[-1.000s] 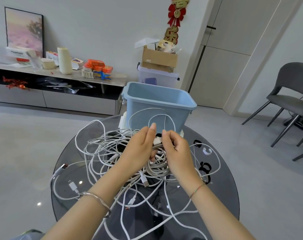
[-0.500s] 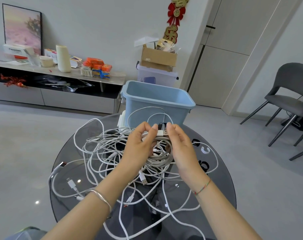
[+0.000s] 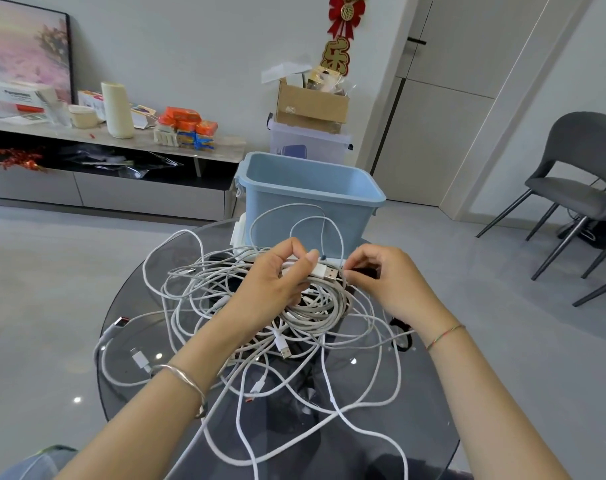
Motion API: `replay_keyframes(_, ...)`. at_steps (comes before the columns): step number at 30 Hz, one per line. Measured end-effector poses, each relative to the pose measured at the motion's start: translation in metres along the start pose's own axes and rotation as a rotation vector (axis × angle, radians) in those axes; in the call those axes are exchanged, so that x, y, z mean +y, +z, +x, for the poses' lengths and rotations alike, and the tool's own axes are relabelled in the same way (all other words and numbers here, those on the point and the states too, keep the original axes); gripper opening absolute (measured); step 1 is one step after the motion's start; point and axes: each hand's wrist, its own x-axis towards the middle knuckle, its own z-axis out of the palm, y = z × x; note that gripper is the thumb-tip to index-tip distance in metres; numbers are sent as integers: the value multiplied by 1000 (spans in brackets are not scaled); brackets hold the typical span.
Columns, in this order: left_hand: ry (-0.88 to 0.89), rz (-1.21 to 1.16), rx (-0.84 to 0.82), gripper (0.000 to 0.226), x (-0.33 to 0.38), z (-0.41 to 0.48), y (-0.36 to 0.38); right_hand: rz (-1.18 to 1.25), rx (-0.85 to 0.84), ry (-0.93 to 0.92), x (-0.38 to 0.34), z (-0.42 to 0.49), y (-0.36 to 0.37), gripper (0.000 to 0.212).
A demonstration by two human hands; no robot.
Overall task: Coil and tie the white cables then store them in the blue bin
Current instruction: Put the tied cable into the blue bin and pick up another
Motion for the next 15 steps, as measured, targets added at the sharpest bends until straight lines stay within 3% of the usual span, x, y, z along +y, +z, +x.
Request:
replay_keyframes(7, 16, 29, -15, 28, -2, -1, -4, 110, -124, -67, -8, -2, -2, 2)
replay_keyframes(10, 6, 30, -36, 29, -1, -2, -5, 187, -116, -80, -12, -4, -1, 11)
replay_keyframes(15, 9, 62, -45, 39, 1, -3, -6, 355, -44, -55, -17, -5, -3, 9)
